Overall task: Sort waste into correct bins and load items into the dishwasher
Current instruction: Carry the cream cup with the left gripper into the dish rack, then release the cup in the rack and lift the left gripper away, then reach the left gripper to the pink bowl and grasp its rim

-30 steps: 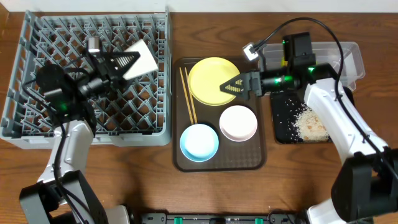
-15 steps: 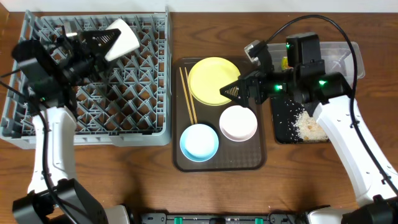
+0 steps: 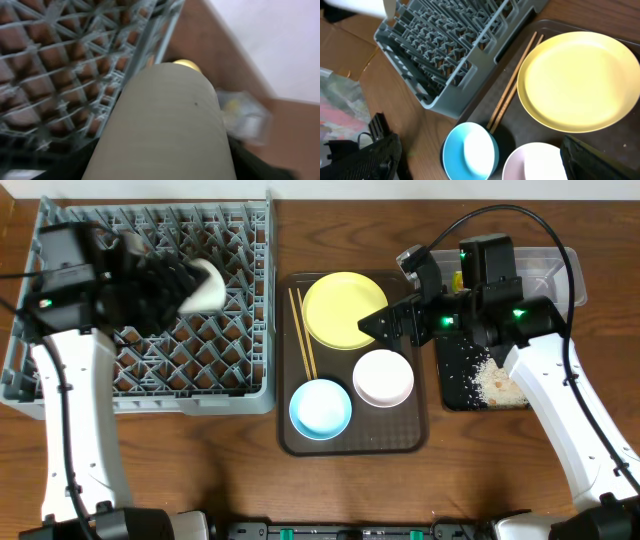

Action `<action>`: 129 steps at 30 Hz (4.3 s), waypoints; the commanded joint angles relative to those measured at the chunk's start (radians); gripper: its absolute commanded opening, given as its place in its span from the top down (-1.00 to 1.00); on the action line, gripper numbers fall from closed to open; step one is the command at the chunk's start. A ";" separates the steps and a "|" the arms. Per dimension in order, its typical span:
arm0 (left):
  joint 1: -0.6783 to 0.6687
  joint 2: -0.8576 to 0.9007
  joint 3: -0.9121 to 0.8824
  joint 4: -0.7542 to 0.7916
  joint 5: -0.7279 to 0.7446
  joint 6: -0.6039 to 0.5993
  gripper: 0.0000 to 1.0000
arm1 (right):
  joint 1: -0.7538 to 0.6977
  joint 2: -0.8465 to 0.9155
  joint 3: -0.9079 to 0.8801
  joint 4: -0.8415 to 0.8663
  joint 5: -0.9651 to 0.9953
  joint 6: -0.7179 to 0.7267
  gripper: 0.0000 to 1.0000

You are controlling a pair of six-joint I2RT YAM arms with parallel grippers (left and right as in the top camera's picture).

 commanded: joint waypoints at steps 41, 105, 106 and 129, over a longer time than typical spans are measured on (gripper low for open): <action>-0.296 0.345 -0.091 -0.215 -0.519 0.065 0.11 | 0.010 -0.013 0.003 -0.053 0.048 -0.012 -0.99; -0.491 0.021 -0.007 -0.145 -0.359 -0.026 -0.57 | 0.113 -0.024 -0.018 -0.330 0.699 0.365 -0.73; -0.507 0.035 -0.008 -0.137 -0.359 -0.033 -0.56 | 0.108 -0.025 -0.018 -0.324 0.698 0.375 -0.75; -0.827 0.436 -0.009 0.142 -0.401 -0.092 -0.49 | -0.251 -0.355 0.032 -0.340 0.781 0.388 -0.94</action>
